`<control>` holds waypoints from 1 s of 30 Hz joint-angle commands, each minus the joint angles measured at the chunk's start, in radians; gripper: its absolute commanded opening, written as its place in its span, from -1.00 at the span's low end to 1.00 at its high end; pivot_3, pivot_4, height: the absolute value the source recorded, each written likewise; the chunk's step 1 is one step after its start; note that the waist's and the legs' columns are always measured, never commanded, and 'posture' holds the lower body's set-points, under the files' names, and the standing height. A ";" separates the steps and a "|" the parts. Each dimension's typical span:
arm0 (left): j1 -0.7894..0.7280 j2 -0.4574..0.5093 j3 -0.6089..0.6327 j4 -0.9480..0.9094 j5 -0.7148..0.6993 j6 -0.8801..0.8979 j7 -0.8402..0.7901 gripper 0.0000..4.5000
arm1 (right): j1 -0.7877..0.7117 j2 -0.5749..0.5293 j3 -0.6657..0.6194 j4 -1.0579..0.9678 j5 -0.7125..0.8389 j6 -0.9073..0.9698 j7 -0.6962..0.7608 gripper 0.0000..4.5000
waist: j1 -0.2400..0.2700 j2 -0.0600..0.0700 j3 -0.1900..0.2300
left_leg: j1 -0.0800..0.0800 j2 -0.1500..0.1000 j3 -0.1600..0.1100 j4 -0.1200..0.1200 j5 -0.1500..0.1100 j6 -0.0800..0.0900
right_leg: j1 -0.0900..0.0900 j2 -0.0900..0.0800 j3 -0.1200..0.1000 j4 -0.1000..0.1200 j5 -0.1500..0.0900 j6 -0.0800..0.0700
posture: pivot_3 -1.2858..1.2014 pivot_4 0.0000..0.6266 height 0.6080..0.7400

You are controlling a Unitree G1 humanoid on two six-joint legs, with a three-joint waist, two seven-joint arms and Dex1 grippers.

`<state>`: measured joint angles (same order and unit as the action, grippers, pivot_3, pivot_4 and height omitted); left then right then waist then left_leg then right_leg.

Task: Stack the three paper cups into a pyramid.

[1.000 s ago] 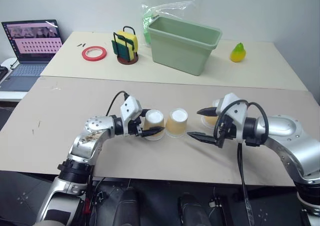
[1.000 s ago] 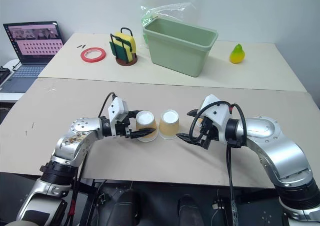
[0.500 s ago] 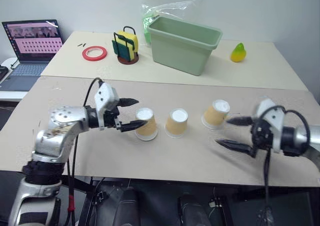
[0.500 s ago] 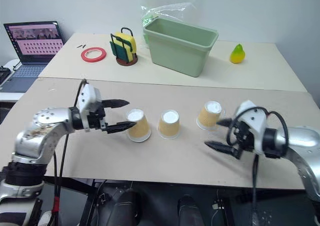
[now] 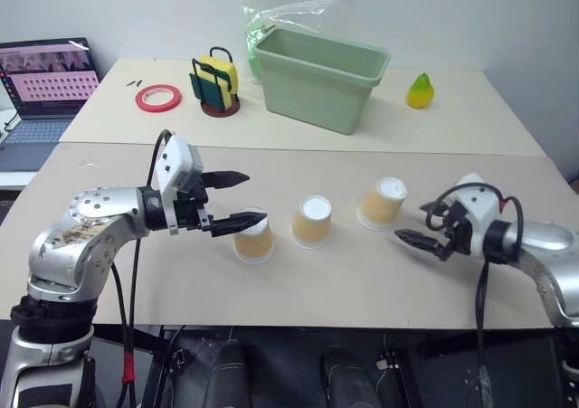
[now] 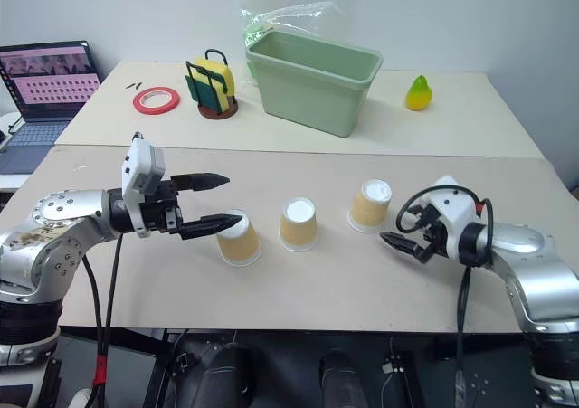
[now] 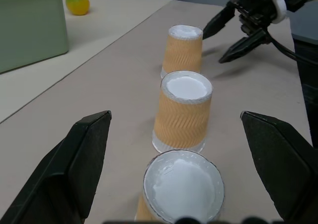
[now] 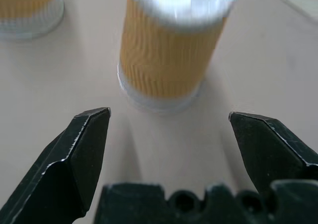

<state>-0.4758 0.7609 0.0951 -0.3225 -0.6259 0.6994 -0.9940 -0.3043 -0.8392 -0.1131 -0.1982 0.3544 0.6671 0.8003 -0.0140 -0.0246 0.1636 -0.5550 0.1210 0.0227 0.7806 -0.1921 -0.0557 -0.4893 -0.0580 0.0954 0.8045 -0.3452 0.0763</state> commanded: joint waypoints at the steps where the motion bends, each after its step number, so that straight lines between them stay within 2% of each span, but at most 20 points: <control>1: -0.042 0.028 0.016 -0.017 -0.009 -0.007 -0.008 0.98 | -0.034 0.035 0.022 0.039 -0.005 -0.018 -0.007 1.00 | 0.005 0.000 0.000 | 0.000 0.000 0.000 0.000 0.000 0.000 | 0.000 0.000 0.000 0.000 0.000 0.000 | 0.03 -0.52 -0.27; 7: -0.063 0.027 0.004 -0.005 -0.005 -0.010 0.006 0.98 | -0.069 0.064 0.059 0.065 0.003 -0.031 0.028 1.00 | 0.006 0.000 0.000 | -0.001 -0.001 0.000 0.000 0.000 0.000 | 0.000 0.000 0.001 0.000 0.000 0.000 | 0.03 -0.52 -0.27; 17: -0.042 0.018 -0.020 -0.038 -0.006 -0.008 0.027 0.98 | -0.241 0.144 0.075 0.230 -0.029 -0.048 -0.009 1.00 | 0.001 0.000 0.000 | -0.001 -0.001 0.000 0.000 0.000 0.000 | 0.000 0.000 0.001 0.000 0.000 0.000 | 0.03 -0.52 -0.27; 30: -0.028 0.030 -0.011 -0.038 -0.010 -0.010 0.034 0.98 | -0.280 0.163 0.082 0.257 -0.048 -0.062 -0.021 1.00 | 0.002 0.000 0.000 | -0.001 -0.001 0.000 0.000 0.000 0.000 | 0.000 0.000 0.001 0.000 0.000 0.000 | 0.03 -0.52 -0.27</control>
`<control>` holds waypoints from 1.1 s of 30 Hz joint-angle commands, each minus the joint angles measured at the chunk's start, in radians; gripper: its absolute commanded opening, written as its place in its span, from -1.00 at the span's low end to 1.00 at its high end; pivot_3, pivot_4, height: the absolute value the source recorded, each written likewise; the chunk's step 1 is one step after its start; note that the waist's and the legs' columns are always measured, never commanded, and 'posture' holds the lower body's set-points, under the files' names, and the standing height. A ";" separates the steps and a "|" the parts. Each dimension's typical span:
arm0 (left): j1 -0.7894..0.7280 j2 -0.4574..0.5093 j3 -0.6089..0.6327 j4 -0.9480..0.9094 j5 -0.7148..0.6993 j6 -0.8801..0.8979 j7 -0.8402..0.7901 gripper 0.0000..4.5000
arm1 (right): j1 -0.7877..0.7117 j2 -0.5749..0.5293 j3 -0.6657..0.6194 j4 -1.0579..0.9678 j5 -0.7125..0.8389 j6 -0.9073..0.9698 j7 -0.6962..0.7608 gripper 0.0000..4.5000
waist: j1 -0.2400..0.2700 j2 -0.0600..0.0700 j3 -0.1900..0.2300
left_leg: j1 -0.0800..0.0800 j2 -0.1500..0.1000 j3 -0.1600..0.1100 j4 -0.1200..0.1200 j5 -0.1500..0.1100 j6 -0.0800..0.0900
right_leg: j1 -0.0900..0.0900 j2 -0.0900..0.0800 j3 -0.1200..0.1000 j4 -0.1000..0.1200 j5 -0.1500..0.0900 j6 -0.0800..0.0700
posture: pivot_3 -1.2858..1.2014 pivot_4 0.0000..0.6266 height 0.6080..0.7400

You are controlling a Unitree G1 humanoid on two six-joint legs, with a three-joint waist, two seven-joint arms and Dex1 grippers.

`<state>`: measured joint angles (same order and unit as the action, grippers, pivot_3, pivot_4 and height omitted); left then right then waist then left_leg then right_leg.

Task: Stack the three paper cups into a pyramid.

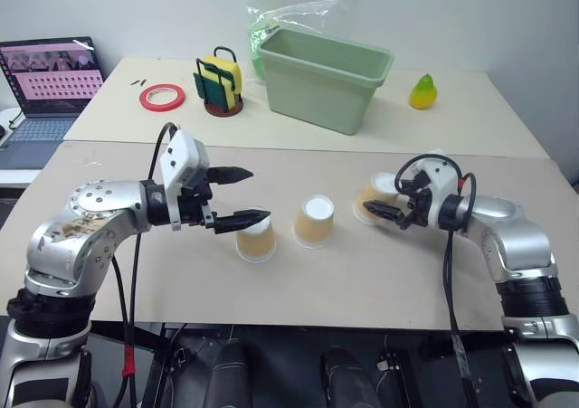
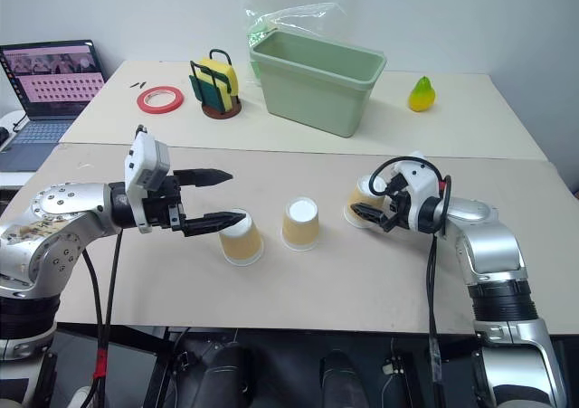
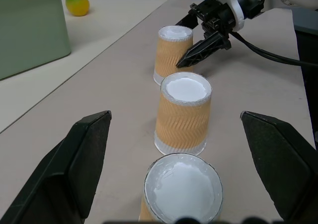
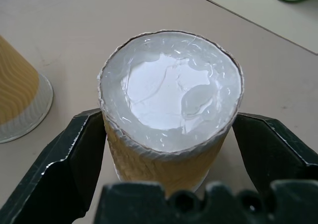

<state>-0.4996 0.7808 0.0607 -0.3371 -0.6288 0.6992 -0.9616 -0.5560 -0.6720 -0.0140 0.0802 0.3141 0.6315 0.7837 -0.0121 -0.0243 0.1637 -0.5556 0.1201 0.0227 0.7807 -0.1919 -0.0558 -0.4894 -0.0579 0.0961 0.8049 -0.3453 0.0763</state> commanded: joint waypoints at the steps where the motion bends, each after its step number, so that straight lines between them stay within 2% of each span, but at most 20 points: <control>1: -0.003 0.010 0.025 -0.022 -0.007 -0.011 0.002 0.98 | -0.028 -0.005 -0.018 -0.025 -0.008 -0.025 -0.004 1.00 | 0.000 0.000 0.000 | 0.000 0.000 0.000 0.000 0.000 0.000 | 0.000 0.000 0.000 0.000 0.000 0.000 | 0.03 -0.52 -0.27; 5: 0.022 0.030 0.061 -0.014 -0.016 0.000 0.003 0.98 | -0.021 -0.009 -0.026 -0.045 -0.004 -0.019 0.002 1.00 | 0.000 0.000 0.000 | 0.000 0.000 0.000 0.000 0.000 0.000 | 0.000 0.000 0.000 0.000 0.000 0.000 | 0.03 -0.52 -0.27; 8: 0.088 0.074 0.158 0.027 -0.005 -0.014 0.009 0.98 | -0.013 -0.016 -0.028 -0.044 -0.006 -0.026 0.010 1.00 | -0.006 0.000 0.000 | 0.000 0.000 0.000 0.000 0.000 0.000 | -0.001 0.000 0.000 0.000 0.000 0.000 | 0.03 -0.52 -0.27; 11: 0.144 0.088 0.265 0.090 0.019 -0.038 0.056 0.98 | -0.015 -0.014 -0.022 -0.034 -0.013 -0.032 0.014 1.00 | -0.006 0.000 0.000 | 0.000 0.000 0.000 -0.001 0.000 0.000 | -0.001 0.000 0.000 0.001 0.000 0.000 | 0.03 -0.52 -0.27; 13: 0.186 0.083 0.294 0.085 0.024 -0.042 0.078 0.98 | -0.017 -0.011 -0.021 -0.031 -0.015 -0.033 0.016 1.00 | -0.005 0.000 0.000 | 0.000 0.000 0.000 -0.001 0.000 0.000 | -0.001 0.000 0.000 0.001 0.000 0.000 | 0.03 -0.52 -0.27; 17: 0.315 0.059 0.251 0.008 0.062 -0.083 0.079 0.98 | -0.028 -0.004 -0.018 -0.025 -0.015 -0.031 0.019 1.00 | 0.001 0.000 0.000 | 0.000 0.000 0.000 0.000 0.000 0.000 | -0.001 -0.001 0.000 0.001 0.000 0.000 | 0.03 -0.52 -0.27; 21: 0.371 0.036 0.174 -0.026 0.082 -0.108 0.066 0.98 | -0.038 0.000 -0.013 -0.015 -0.019 -0.035 0.021 1.00 | 0.009 0.000 0.000 | 0.000 0.000 0.001 0.000 0.000 0.000 | -0.001 0.000 0.000 0.001 0.000 -0.001 | 0.03 -0.52 -0.27; 26: 0.322 -0.028 0.041 -0.026 0.102 -0.125 0.061 0.98 | -0.036 -0.001 -0.022 -0.035 -0.016 -0.029 0.010 1.00 | 0.013 0.000 0.000 | 0.000 0.000 0.001 0.000 0.000 0.000 | -0.001 0.000 0.000 0.001 0.000 -0.001 | 0.03 -0.52 -0.27; 33: 0.257 -0.049 -0.006 0.013 0.114 -0.135 0.044 0.98 | 0.006 -0.013 -0.045 -0.092 -0.004 -0.008 -0.006 1.00 | 0.011 0.000 0.000 | -0.001 0.000 0.001 0.000 0.000 0.000 | -0.001 0.000 0.000 0.001 0.000 -0.001 | 0.03 -0.52 -0.27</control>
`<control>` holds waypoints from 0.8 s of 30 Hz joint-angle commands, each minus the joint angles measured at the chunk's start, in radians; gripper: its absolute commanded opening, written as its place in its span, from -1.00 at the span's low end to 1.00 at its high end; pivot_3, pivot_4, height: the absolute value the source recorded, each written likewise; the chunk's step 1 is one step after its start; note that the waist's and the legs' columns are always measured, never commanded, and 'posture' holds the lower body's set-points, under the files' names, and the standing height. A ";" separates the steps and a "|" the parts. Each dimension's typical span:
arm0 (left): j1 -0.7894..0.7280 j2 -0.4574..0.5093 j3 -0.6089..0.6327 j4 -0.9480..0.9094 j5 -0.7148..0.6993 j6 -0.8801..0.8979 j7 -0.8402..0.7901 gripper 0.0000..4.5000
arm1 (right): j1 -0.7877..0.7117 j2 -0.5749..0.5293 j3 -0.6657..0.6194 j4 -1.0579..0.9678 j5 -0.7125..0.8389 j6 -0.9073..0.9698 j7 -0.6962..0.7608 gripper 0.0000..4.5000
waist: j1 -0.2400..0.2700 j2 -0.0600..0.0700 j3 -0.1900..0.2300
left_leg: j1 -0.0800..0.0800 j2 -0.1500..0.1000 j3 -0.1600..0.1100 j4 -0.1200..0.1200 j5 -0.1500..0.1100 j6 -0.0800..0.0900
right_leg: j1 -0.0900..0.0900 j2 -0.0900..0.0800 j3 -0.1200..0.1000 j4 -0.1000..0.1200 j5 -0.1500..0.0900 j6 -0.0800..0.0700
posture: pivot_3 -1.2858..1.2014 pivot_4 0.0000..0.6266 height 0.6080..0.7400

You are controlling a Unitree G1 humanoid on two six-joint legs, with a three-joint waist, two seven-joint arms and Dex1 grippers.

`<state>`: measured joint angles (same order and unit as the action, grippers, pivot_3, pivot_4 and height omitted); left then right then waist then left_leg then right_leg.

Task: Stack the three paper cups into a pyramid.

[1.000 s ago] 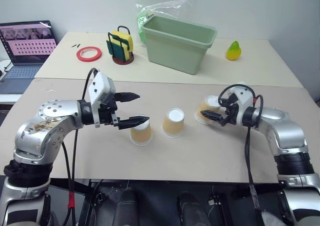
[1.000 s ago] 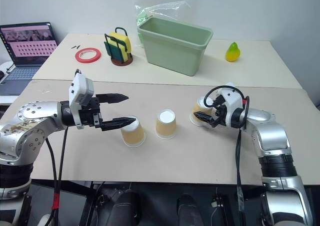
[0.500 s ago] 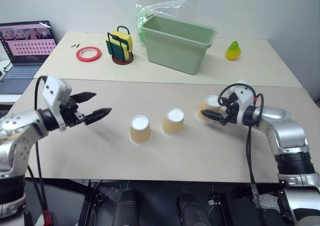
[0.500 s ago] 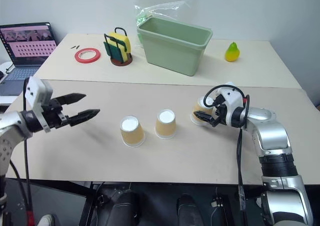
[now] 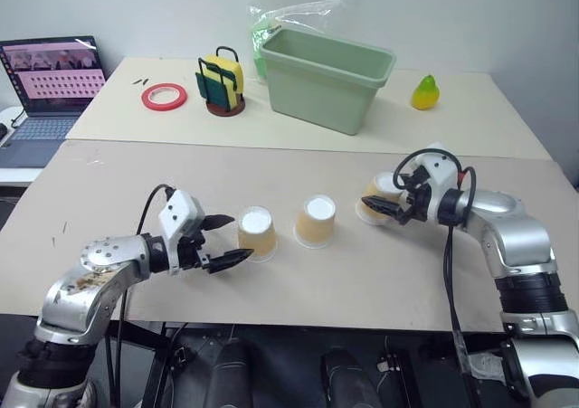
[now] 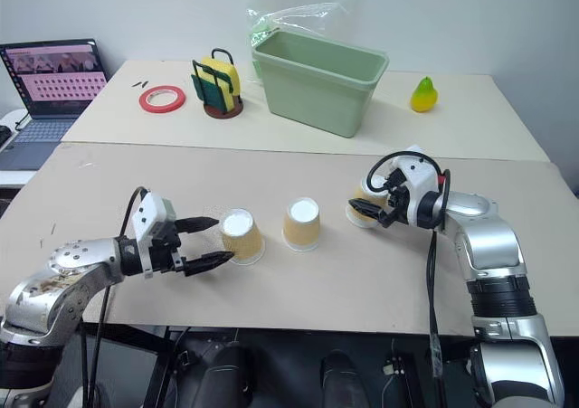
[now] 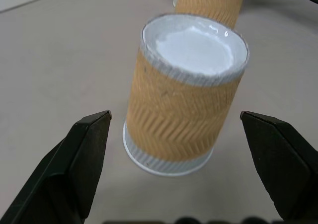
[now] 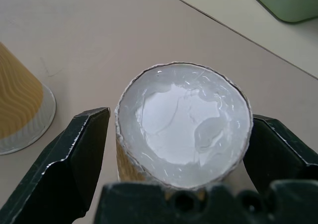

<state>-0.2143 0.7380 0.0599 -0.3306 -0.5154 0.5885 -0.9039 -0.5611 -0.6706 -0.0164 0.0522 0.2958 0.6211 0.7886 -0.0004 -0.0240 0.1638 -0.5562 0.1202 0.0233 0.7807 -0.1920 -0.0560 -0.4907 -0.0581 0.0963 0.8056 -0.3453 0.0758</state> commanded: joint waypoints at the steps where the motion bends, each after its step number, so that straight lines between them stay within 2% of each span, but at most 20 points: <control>1: -0.039 -0.006 -0.012 0.022 0.008 -0.032 -0.020 0.98 | 0.028 -0.017 -0.054 -0.085 0.020 0.010 -0.019 1.00 | -0.001 0.000 0.000 | 0.000 0.000 0.000 0.000 0.000 0.000 | 0.000 0.000 0.000 0.000 0.000 0.000 | 0.03 -0.52 -0.27; 5: -0.079 -0.008 -0.032 0.067 0.025 -0.057 -0.041 0.98 | 0.070 -0.015 -0.081 -0.132 0.027 0.029 -0.040 1.00 | 0.000 0.000 0.000 | 0.000 0.000 0.000 0.000 0.000 0.000 | 0.000 0.000 0.000 0.000 0.000 0.000 | 0.03 -0.52 -0.27; 18: -0.110 0.014 -0.069 0.112 0.065 -0.095 -0.108 0.98 | 0.058 -0.008 -0.083 -0.130 0.024 0.032 -0.053 1.00 | -0.002 0.000 0.000 | 0.000 0.000 0.000 0.000 0.000 0.000 | 0.000 0.000 0.000 0.000 0.000 0.000 | 0.03 -0.52 -0.27; 24: -0.142 -0.014 -0.107 0.154 0.099 -0.127 -0.120 0.98 | 0.053 -0.007 -0.082 -0.125 0.023 0.030 -0.052 1.00 | -0.001 0.000 0.000 | 0.000 0.000 0.000 0.000 0.000 0.000 | 0.000 0.000 0.000 0.000 0.000 0.000 | 0.03 -0.52 -0.27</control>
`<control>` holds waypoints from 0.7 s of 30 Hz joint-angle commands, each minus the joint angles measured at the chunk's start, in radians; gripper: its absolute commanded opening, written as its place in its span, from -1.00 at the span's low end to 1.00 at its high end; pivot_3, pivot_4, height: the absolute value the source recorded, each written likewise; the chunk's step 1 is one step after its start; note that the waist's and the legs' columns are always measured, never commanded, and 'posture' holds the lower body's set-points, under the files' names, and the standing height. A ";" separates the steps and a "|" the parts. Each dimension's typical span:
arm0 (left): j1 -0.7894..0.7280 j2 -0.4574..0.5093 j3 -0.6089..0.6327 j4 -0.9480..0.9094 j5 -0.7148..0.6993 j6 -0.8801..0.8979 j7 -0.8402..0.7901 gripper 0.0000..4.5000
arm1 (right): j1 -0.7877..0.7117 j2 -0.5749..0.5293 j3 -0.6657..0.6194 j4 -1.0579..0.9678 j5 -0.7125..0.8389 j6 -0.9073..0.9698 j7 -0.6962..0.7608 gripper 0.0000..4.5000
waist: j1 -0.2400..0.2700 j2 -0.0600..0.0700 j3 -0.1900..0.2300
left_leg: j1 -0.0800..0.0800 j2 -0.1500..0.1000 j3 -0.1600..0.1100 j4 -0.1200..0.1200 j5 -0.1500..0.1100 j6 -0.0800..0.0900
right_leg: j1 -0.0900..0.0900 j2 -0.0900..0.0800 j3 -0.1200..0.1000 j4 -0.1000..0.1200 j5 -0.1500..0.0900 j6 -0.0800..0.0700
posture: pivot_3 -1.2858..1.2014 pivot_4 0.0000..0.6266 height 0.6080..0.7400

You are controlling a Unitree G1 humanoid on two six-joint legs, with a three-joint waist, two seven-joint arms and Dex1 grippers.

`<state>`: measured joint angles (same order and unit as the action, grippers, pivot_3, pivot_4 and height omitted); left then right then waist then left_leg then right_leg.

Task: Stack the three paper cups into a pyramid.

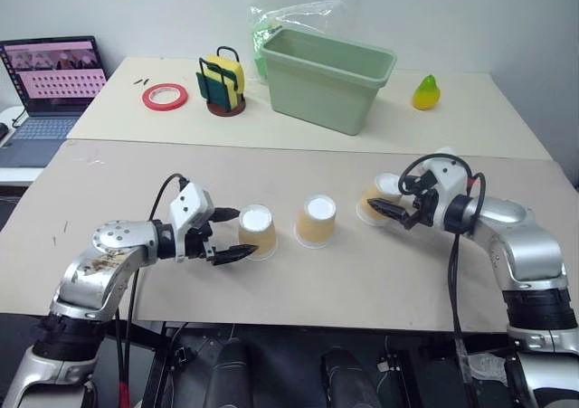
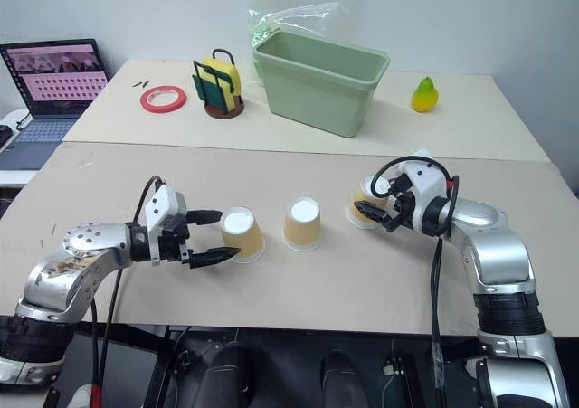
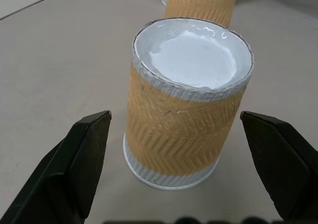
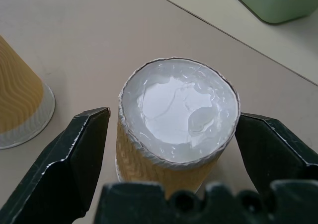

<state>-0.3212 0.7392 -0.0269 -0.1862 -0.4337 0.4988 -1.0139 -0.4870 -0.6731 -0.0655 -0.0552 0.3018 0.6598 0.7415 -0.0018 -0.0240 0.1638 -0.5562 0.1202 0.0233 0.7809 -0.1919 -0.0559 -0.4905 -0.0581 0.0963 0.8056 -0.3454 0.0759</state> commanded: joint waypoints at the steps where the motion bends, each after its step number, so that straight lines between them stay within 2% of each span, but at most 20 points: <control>1: -0.041 -0.021 -0.028 0.016 0.023 -0.044 -0.013 0.98 | -0.022 -0.005 -0.033 -0.017 0.017 -0.009 -0.005 1.00 | 0.002 0.000 0.000 | 0.000 0.000 0.000 0.000 0.000 0.000 | 0.000 0.000 0.000 0.000 0.000 0.000 | 0.03 -0.52 -0.27; 8: -0.116 -0.138 -0.121 0.149 0.109 -0.132 -0.002 0.98 | -0.022 -0.013 -0.040 -0.019 0.018 -0.006 -0.004 1.00 | 0.005 0.000 0.000 | 0.000 0.000 0.000 0.000 0.000 0.000 | 0.000 0.000 0.000 0.000 0.000 0.000 | 0.03 -0.52 -0.27; 21: -0.180 -0.202 -0.154 0.225 0.143 -0.171 -0.025 0.98 | 0.000 -0.024 -0.070 -0.041 0.021 0.003 -0.009 1.00 | 0.003 0.000 0.000 | 0.000 0.000 0.000 0.000 0.000 0.000 | 0.001 0.000 0.000 0.000 0.000 0.000 | 0.03 -0.52 -0.27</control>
<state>-0.4730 0.5457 -0.1779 0.0413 -0.2974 0.3518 -1.0324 -0.4861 -0.6796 -0.0944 -0.0545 0.3021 0.6613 0.7406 0.0011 -0.0238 0.1637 -0.5561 0.1201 0.0233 0.7811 -0.1918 -0.0558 -0.4897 -0.0580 0.0963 0.8056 -0.3452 0.0761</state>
